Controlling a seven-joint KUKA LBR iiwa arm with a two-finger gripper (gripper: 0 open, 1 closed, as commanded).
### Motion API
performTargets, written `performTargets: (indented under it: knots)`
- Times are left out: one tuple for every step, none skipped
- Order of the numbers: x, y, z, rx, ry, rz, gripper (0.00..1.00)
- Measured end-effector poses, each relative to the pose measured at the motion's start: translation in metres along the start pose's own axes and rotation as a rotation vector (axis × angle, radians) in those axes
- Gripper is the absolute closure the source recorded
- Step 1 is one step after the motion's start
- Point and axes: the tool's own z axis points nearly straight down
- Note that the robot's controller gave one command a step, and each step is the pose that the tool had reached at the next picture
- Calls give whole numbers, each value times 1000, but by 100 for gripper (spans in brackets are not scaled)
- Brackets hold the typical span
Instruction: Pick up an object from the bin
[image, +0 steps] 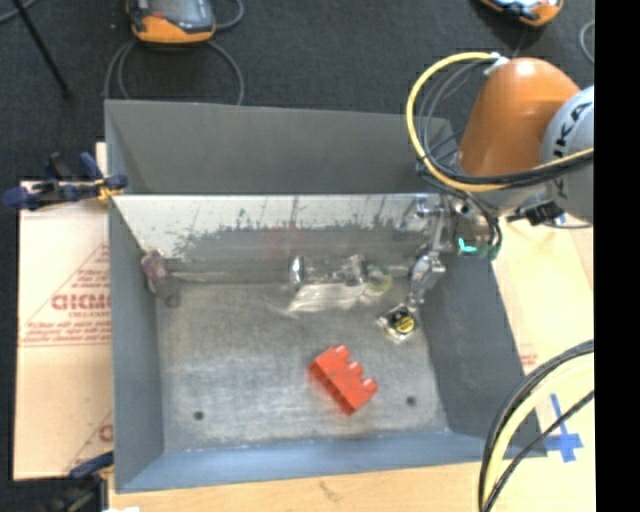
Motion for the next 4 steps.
performTargets:
  knots:
    - [49,1,111,-1,1,-122,0]
    - [68,65,83,-3,-7,-172,0]
    - [108,71,114,4,-26,-318,0]
    - [118,82,113,9,-40,-457,0]
